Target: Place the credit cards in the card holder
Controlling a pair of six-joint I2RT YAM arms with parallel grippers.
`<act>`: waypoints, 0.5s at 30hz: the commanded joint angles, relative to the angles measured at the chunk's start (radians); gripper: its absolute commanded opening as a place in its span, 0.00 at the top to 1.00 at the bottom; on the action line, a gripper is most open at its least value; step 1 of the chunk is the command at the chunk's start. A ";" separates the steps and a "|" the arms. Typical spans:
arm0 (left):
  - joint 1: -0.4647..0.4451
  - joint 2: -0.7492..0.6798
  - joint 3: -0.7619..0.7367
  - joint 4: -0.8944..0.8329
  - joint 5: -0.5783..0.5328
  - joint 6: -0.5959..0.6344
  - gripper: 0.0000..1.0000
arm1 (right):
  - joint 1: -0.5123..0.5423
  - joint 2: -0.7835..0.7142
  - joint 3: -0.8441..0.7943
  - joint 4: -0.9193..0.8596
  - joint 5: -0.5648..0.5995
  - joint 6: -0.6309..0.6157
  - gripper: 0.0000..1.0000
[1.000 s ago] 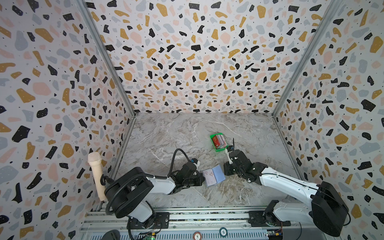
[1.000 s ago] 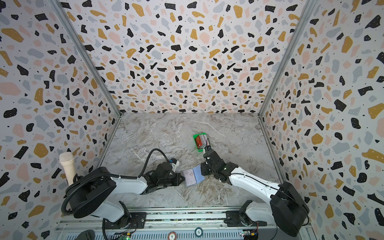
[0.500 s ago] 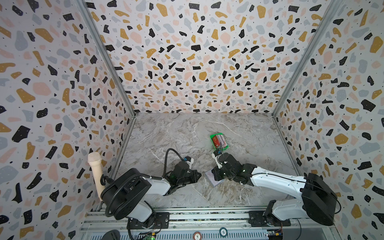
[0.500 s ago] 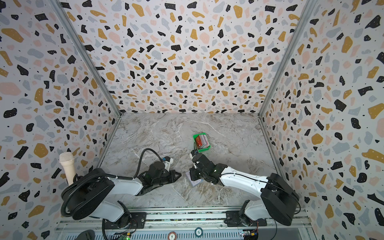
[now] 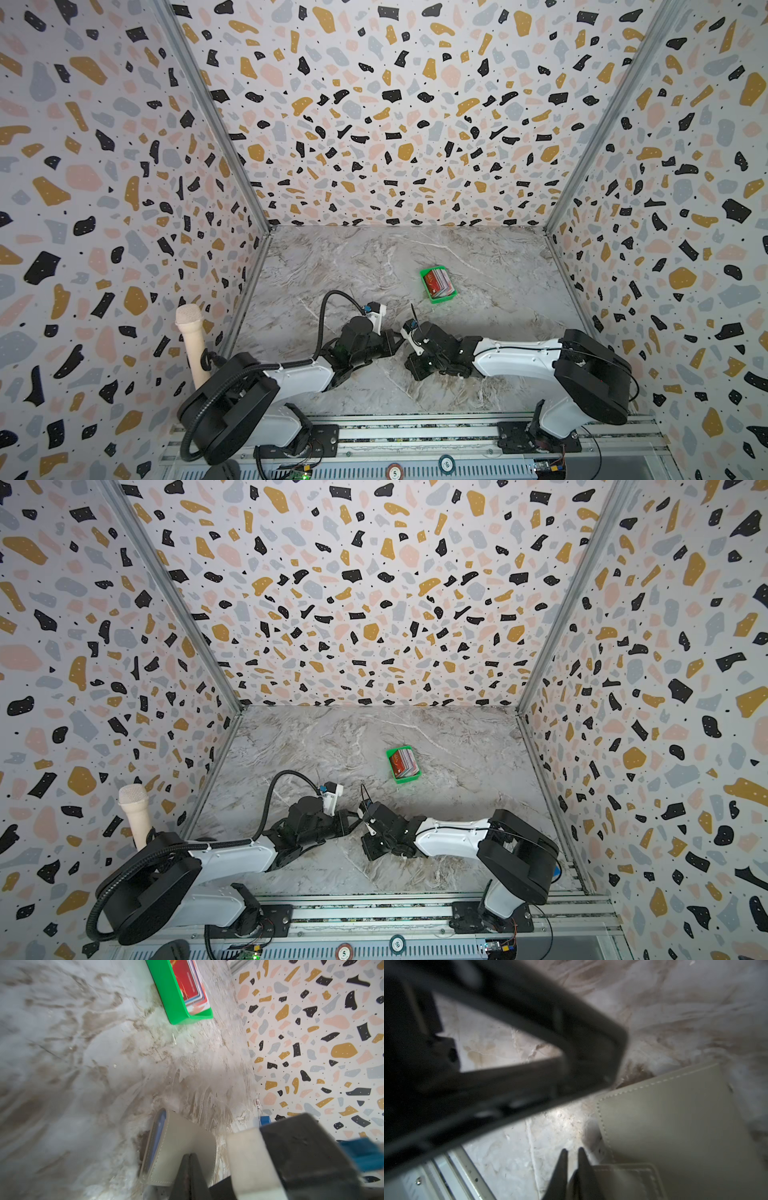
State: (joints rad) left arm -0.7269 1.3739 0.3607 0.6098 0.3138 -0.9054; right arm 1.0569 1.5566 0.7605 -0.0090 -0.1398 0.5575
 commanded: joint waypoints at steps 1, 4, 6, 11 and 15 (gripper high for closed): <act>-0.032 0.041 0.024 0.071 0.024 -0.004 0.90 | 0.006 -0.096 0.000 -0.026 -0.009 -0.042 0.78; -0.075 0.090 0.063 0.104 0.017 -0.005 0.86 | 0.006 -0.117 -0.013 -0.039 -0.017 -0.053 0.78; -0.103 0.136 0.097 0.102 0.021 0.002 0.86 | 0.007 -0.120 -0.021 -0.037 -0.025 -0.051 0.78; -0.117 0.200 0.108 0.008 0.018 0.054 1.00 | 0.005 -0.222 -0.030 -0.084 0.005 -0.066 0.68; -0.120 0.199 0.077 -0.016 0.025 0.070 1.00 | -0.030 -0.339 -0.046 -0.142 0.021 -0.080 0.55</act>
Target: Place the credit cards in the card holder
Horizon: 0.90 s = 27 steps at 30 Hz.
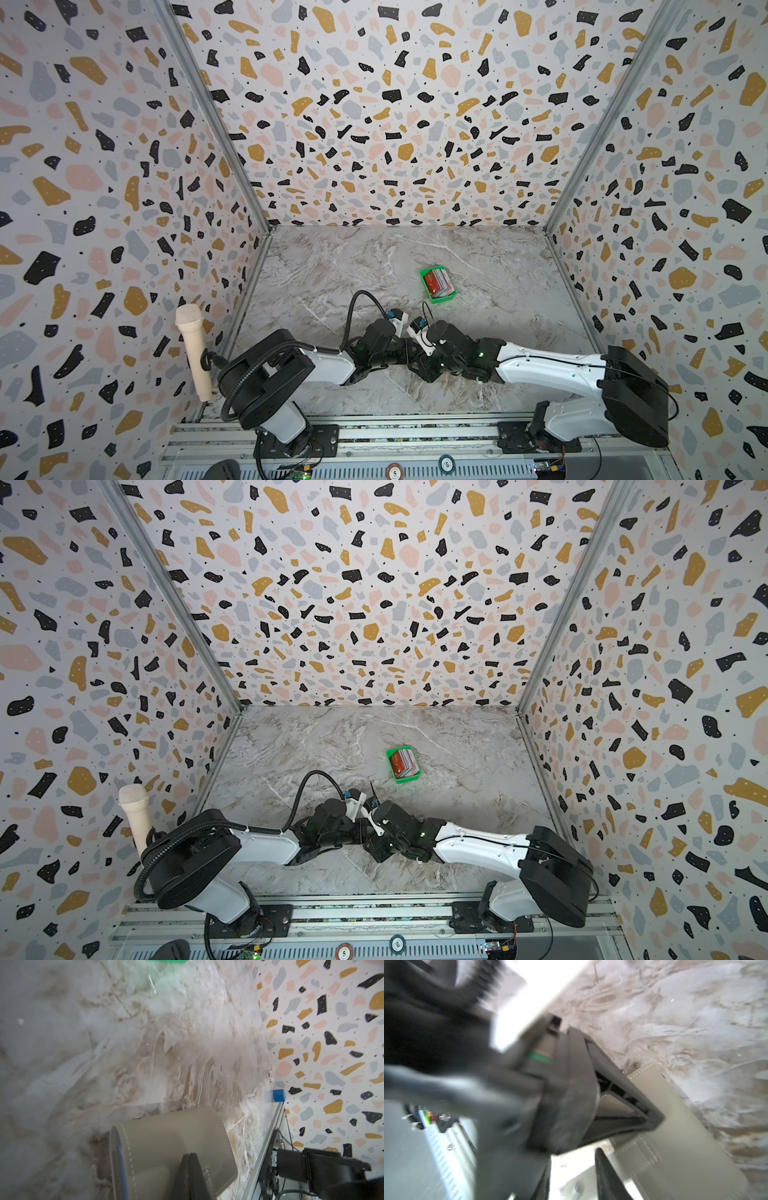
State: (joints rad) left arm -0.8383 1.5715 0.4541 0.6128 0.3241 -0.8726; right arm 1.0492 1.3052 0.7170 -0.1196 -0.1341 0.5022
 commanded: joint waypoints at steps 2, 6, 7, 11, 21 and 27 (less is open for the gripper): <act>-0.009 -0.003 -0.026 -0.029 0.013 0.044 1.00 | -0.073 -0.136 -0.023 -0.033 -0.005 -0.024 0.50; -0.011 -0.008 -0.032 -0.064 0.003 0.065 1.00 | -0.249 -0.110 -0.044 -0.008 -0.128 -0.054 0.45; -0.010 -0.008 -0.034 -0.071 -0.001 0.067 1.00 | -0.287 -0.081 -0.045 0.005 -0.164 -0.069 0.44; -0.010 -0.002 -0.038 -0.076 -0.009 0.068 1.00 | -0.391 0.058 -0.027 0.059 -0.235 -0.130 0.43; -0.002 0.036 -0.033 -0.128 -0.043 0.092 1.00 | -0.454 0.151 -0.101 0.158 -0.445 -0.117 0.42; 0.007 0.068 -0.043 -0.097 -0.030 0.082 1.00 | -0.455 0.136 -0.193 0.210 -0.472 -0.086 0.43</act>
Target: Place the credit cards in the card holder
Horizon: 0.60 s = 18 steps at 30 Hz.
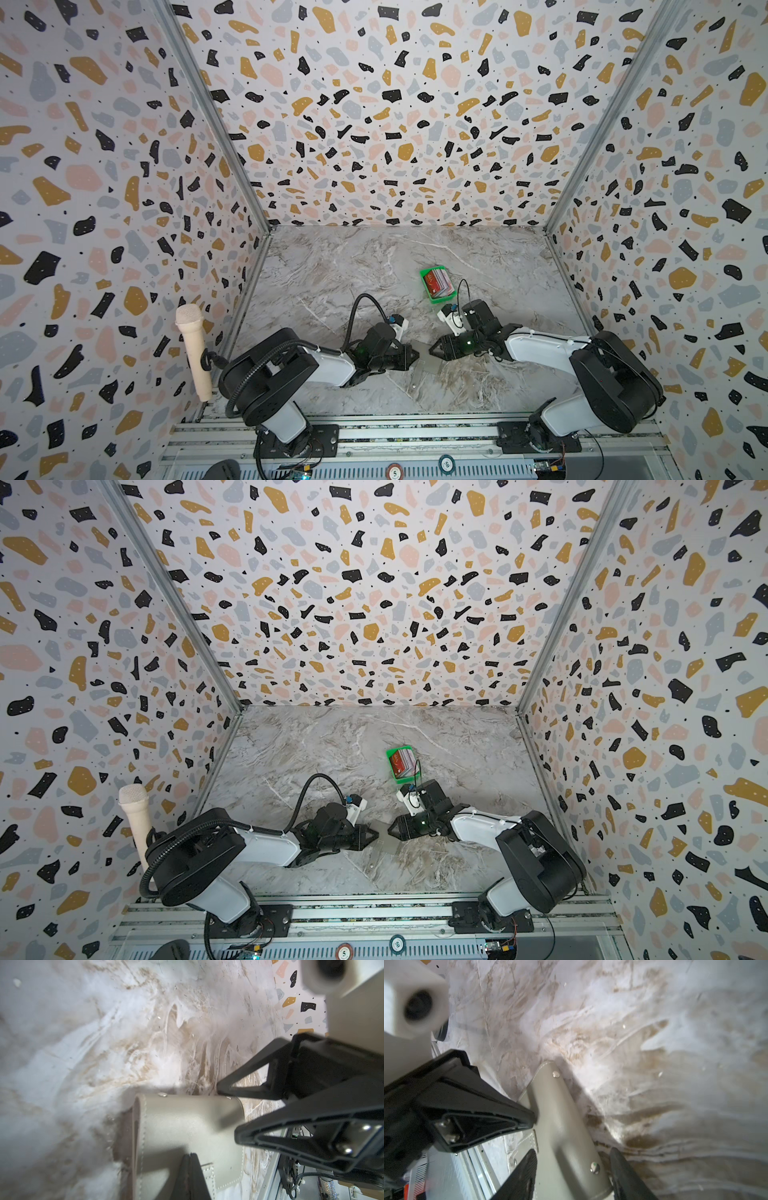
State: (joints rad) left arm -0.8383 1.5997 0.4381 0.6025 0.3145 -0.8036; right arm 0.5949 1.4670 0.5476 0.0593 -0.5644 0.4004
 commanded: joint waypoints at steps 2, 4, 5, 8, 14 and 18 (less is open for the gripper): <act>0.005 0.042 -0.029 -0.087 -0.019 0.014 1.00 | 0.000 -0.020 -0.043 0.059 -0.063 0.026 0.42; 0.008 0.045 -0.031 -0.089 -0.020 0.017 1.00 | -0.003 -0.011 -0.059 0.087 -0.080 0.039 0.42; 0.008 0.046 -0.033 -0.085 -0.019 0.016 1.00 | -0.002 -0.010 -0.068 0.114 -0.099 0.054 0.42; 0.006 0.049 -0.039 -0.077 -0.020 0.012 1.00 | 0.007 -0.007 -0.079 0.164 -0.138 0.080 0.45; 0.009 0.022 -0.040 -0.081 -0.015 0.014 1.00 | 0.018 -0.037 -0.077 0.147 -0.090 0.098 0.89; 0.049 -0.135 -0.082 -0.075 -0.020 -0.012 1.00 | 0.002 -0.189 -0.067 0.041 0.038 0.105 1.00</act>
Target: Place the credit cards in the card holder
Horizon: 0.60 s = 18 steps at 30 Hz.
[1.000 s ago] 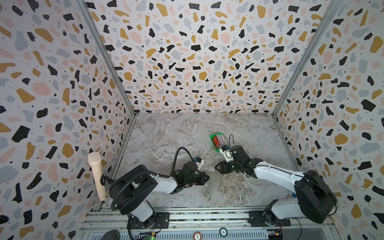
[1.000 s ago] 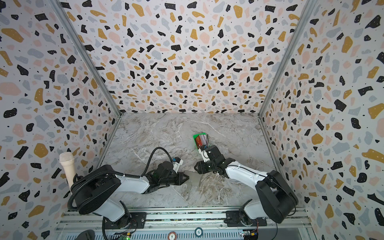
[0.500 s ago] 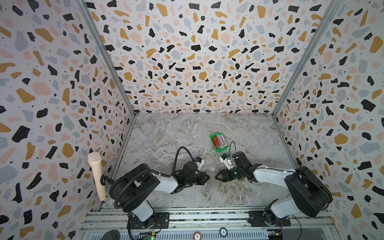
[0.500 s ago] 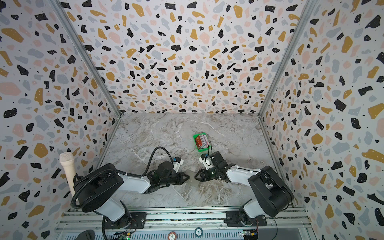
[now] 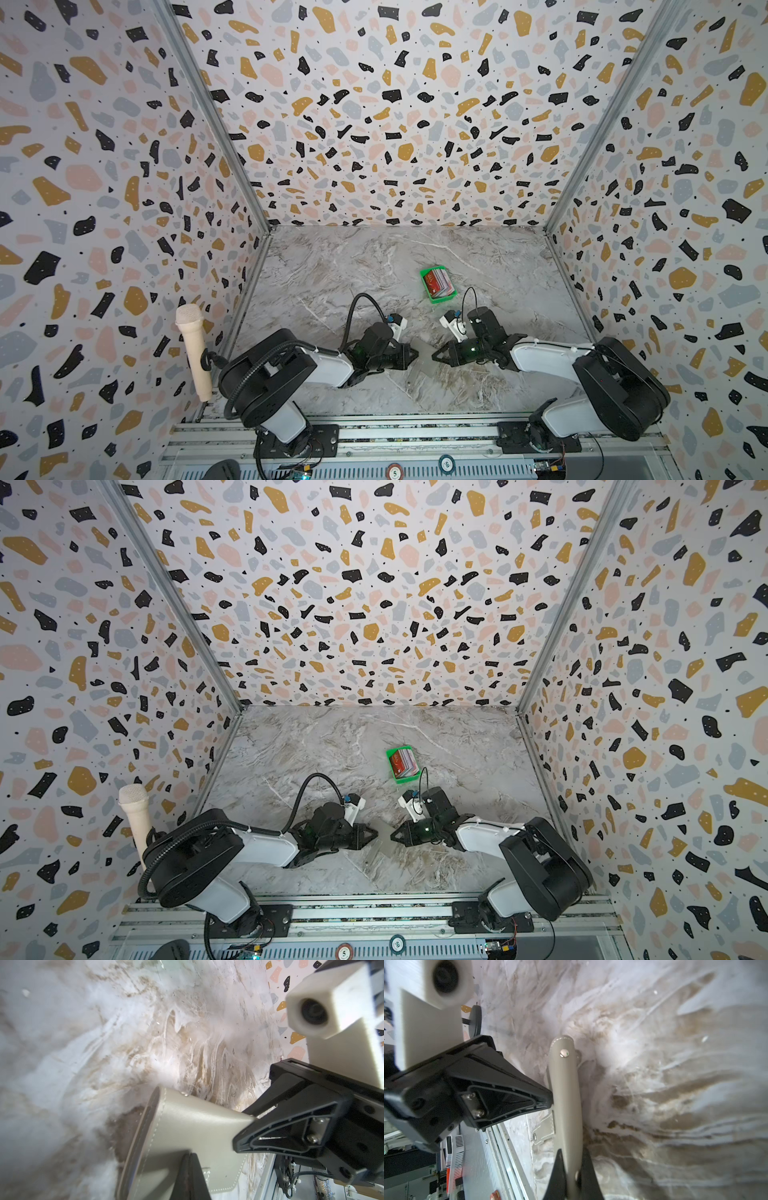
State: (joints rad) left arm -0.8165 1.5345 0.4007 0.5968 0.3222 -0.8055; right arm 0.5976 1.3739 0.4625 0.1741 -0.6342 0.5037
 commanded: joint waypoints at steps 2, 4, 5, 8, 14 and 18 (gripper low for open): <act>0.068 -0.195 -0.070 -0.084 -0.047 -0.023 1.00 | 0.031 -0.200 0.064 -0.204 0.297 -0.007 1.00; 0.092 -0.306 -0.076 -0.131 -0.082 -0.018 1.00 | 0.109 -0.263 0.135 -0.343 0.544 -0.007 1.00; 0.102 -0.360 -0.071 -0.168 -0.103 -0.010 1.00 | 0.154 -0.272 0.176 -0.430 0.692 0.003 1.00; 0.128 -0.460 -0.068 -0.228 -0.130 0.002 1.00 | 0.318 -0.228 0.294 -0.658 1.166 0.064 1.00; 0.176 -0.492 -0.095 -0.227 -0.103 -0.013 1.00 | 0.533 0.077 0.457 -0.946 1.535 0.301 1.00; 0.197 -0.478 -0.119 -0.179 -0.070 -0.038 1.00 | 0.610 0.222 0.485 -0.885 1.470 0.322 1.00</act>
State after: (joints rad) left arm -0.6323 1.0504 0.3012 0.3866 0.2272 -0.8307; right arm 1.1717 1.5631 0.9195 -0.6270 0.7406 0.7563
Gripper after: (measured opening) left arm 0.046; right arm 0.132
